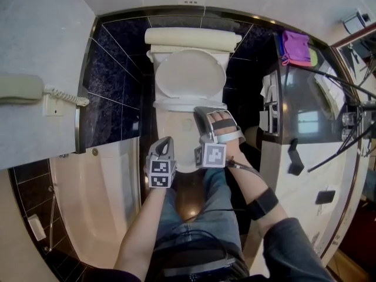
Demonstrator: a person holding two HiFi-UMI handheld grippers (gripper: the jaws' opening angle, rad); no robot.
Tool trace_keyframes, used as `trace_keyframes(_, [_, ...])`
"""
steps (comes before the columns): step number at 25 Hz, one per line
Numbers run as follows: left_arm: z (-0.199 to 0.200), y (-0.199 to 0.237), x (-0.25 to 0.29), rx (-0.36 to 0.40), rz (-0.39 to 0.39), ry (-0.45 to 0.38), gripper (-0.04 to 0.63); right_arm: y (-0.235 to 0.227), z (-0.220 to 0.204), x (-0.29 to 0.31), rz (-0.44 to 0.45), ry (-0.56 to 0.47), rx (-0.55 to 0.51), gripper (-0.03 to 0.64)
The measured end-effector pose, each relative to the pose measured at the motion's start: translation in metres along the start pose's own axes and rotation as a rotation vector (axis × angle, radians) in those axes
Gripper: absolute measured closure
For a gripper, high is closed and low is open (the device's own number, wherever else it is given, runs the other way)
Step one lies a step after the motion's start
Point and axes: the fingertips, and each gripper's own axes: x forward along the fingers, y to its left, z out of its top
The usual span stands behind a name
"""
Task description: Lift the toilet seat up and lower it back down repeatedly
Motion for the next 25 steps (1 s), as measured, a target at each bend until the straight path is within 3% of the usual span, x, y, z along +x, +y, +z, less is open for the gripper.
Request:
trace_keyframes(7, [-0.009,-0.014,0.003,0.001,-0.031,-0.007,0.597,0.072,0.007,-0.035,0.041,-0.006,-0.019,0.531])
trace_keyframes(11, [-0.018,-0.022,0.003,0.006,-0.038,-0.010,0.597,0.114,0.007,-0.048,0.107,0.009,-0.026,0.520])
trace_keyframes(19, [-0.065,-0.034,-0.001,-0.018,-0.051,0.023,0.597,0.167,0.007,-0.063,0.168,0.033,-0.023,0.518])
trace_keyframes(22, [-0.079,-0.037,0.001,-0.026,-0.057,0.033,0.597,0.185,0.008,-0.071,0.200,0.029,-0.014,0.534])
trace_keyframes(25, [-0.091,-0.040,0.002,-0.035,-0.063,0.040,0.598,0.197,0.009,-0.080,0.214,0.016,0.016,0.598])
